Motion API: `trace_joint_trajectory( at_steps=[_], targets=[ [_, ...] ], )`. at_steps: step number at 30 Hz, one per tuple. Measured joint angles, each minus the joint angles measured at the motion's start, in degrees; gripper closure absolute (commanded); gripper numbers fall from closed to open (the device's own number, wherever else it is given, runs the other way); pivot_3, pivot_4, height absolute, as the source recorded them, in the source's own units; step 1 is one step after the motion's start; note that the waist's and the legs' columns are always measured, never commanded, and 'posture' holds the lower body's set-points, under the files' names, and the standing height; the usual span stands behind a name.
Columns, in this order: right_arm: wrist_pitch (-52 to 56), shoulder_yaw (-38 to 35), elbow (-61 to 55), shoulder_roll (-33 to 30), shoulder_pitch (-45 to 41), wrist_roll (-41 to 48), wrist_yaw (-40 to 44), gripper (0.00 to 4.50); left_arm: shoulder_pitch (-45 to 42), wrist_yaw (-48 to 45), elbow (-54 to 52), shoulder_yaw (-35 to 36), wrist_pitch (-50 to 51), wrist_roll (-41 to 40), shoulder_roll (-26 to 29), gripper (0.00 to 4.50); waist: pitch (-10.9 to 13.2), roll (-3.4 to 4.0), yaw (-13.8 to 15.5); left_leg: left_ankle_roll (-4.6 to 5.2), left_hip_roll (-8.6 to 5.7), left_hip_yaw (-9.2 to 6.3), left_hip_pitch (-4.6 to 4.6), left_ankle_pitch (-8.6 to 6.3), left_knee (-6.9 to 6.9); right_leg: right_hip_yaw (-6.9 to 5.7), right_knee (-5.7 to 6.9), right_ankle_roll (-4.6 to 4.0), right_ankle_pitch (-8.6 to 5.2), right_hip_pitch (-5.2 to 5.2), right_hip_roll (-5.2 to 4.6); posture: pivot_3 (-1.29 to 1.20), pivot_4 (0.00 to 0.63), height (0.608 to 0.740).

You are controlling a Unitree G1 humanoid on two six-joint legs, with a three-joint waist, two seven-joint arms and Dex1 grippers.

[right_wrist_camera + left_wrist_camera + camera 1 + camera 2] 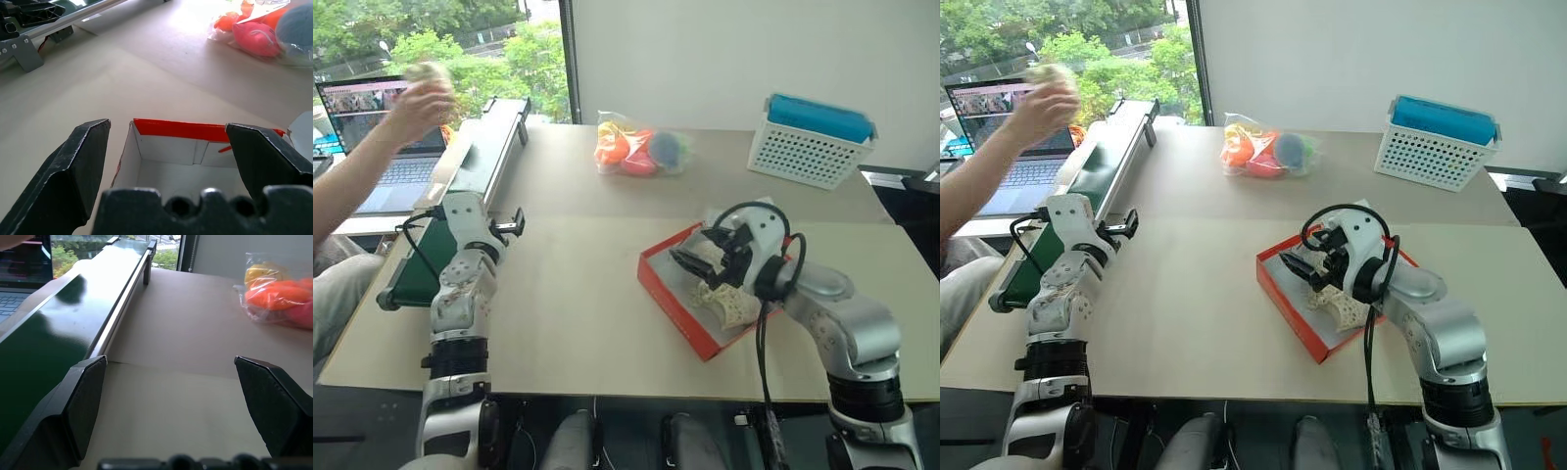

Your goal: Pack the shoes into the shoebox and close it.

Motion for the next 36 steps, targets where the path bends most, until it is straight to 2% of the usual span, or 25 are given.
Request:
trace_joint_trajectory(
  at_steps=[7,11,36],
  targets=[
    [-1.24,6.79,-0.78,1.88,3.04,-0.08,1.59,0.02,-0.34,-0.26,5.19,2.08,-1.98,0.15,2.76,0.0,0.01,-0.02,-0.41,-0.03,0.02,0.02,-0.01,0.01,-0.01,0.02,0.03,-0.04,-0.01,-0.04,-0.02,0.0,0.15,0.705],
    [-2.85,8.15,-1.34,2.67,2.59,-1.15,0.89,0.02,-0.8,-0.13,6.97,1.89,-2.0,1.03,3.88,0.0,0.0,-0.04,-0.18,-0.03,0.01,0.0,0.0,0.01,-0.01,-0.01,0.03,-0.04,-0.01,-0.02,-0.04,0.0,0.15,0.705],
    [-4.64,10.25,-1.61,4.91,4.56,-2.89,-2.76,0.02,-5.11,-0.67,11.1,0.21,-2.09,3.68,5.11,0.0,0.01,-0.07,-0.06,-0.06,0.01,0.02,0.0,0.02,-0.01,-0.01,0.06,-0.04,0.0,-0.04,-0.04,0.0,0.15,0.705]
  ],
)
